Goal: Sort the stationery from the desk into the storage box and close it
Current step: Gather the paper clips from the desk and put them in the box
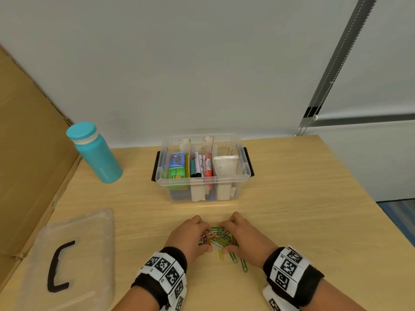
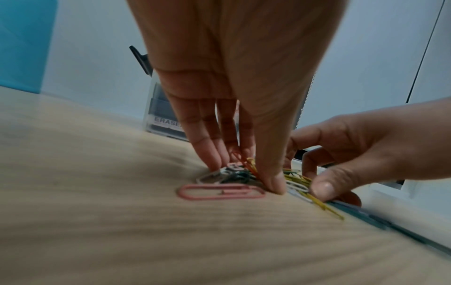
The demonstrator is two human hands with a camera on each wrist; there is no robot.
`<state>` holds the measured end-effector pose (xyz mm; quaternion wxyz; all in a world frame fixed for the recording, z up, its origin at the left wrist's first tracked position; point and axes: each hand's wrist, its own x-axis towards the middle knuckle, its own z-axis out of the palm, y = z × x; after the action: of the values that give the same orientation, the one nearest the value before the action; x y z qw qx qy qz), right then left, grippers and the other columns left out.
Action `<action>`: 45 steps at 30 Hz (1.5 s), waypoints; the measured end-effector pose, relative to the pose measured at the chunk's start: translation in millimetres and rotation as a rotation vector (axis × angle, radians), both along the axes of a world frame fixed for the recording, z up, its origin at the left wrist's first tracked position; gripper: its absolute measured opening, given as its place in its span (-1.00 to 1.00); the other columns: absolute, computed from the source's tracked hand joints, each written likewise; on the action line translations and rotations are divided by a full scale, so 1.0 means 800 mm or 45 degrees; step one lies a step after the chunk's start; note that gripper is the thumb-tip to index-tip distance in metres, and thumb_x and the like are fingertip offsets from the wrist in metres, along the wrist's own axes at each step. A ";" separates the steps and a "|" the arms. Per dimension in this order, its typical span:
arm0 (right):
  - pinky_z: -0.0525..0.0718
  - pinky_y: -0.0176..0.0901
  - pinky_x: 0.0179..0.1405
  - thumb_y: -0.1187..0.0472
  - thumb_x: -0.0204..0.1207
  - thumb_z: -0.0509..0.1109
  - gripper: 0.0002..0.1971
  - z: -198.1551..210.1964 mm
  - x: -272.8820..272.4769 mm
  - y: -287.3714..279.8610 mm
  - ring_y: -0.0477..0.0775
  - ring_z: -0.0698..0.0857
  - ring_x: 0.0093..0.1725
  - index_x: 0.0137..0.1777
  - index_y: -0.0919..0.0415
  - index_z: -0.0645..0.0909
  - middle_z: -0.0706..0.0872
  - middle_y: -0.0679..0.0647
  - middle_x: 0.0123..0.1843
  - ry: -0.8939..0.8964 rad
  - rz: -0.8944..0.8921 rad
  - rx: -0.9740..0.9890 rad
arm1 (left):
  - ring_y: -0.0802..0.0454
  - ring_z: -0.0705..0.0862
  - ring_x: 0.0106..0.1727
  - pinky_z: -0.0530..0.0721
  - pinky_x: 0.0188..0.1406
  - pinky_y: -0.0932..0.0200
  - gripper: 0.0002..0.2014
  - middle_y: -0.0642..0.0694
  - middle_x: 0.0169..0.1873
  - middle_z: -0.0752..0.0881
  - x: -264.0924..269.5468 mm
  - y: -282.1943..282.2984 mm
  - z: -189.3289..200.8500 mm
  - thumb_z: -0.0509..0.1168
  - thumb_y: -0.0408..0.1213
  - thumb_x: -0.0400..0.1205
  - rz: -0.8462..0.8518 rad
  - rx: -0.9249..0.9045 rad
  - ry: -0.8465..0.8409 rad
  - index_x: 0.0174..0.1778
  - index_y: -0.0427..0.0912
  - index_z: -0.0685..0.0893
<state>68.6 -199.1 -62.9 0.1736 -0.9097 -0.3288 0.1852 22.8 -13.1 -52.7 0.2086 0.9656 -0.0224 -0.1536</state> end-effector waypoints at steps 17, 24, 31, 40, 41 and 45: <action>0.42 -0.24 -0.16 0.26 0.52 0.29 -0.80 0.012 0.001 0.029 0.15 0.63 0.03 0.12 0.23 0.60 0.58 0.12 0.09 -0.103 -0.205 -0.025 | 0.04 0.64 0.01 0.61 0.10 0.13 -0.82 -0.03 -0.01 0.66 0.012 -0.009 0.004 0.35 -0.23 0.56 0.098 -0.069 -0.095 0.06 -0.01 0.73; 0.46 -0.52 -0.33 0.28 0.44 0.41 -0.87 0.023 0.003 0.014 -0.09 0.56 -0.23 -0.05 0.13 0.71 0.64 -0.02 -0.13 0.015 -0.350 0.244 | 0.07 0.62 0.05 0.58 0.10 0.21 -0.79 0.02 0.02 0.63 0.008 -0.012 0.027 0.36 -0.17 0.58 0.065 -0.045 -0.182 0.13 0.00 0.71; 0.58 -0.52 -0.29 0.30 0.46 0.45 -0.90 0.111 0.015 0.004 -0.07 0.69 -0.24 -0.20 0.07 0.68 0.73 -0.02 -0.20 -0.029 -0.454 0.547 | 0.18 0.57 -0.03 0.62 0.16 0.24 -0.83 0.11 -0.02 0.57 0.025 -0.017 0.121 0.30 -0.16 0.62 0.007 -0.048 -0.511 0.11 -0.01 0.67; 0.47 -0.49 -0.43 0.35 0.41 0.47 -0.90 0.164 0.104 0.004 -0.16 0.58 -0.42 -0.20 0.13 0.67 0.64 -0.09 -0.41 -0.178 -0.573 0.689 | 0.08 0.60 -0.12 0.56 -0.07 0.21 -0.85 0.02 -0.13 0.64 0.120 -0.018 0.162 0.45 -0.21 0.51 0.119 -0.160 -0.617 -0.02 -0.05 0.73; 0.47 -0.47 -0.42 0.36 0.41 0.47 -0.89 0.160 0.115 0.006 -0.15 0.58 -0.42 -0.21 0.13 0.66 0.65 -0.06 -0.40 -0.174 -0.594 0.675 | 0.08 0.62 -0.16 0.60 -0.09 0.19 -0.86 0.01 -0.16 0.67 0.129 -0.018 0.157 0.48 -0.21 0.48 0.157 -0.214 -0.593 -0.07 -0.05 0.74; 0.46 -0.53 -0.44 0.35 0.40 0.45 -0.94 0.144 0.137 0.018 -0.13 0.59 -0.38 -0.18 0.20 0.70 0.67 0.02 -0.31 -0.192 -0.626 0.579 | 0.10 0.59 -0.27 0.68 -0.08 0.16 -0.85 -0.02 -0.24 0.67 0.154 -0.021 0.133 0.51 -0.34 0.43 0.252 -0.346 -0.450 -0.10 -0.16 0.75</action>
<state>178.4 -185.1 52.0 0.3864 -0.9109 -0.1444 -0.0081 145.9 -29.9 54.1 0.3434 0.9380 0.0159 0.0432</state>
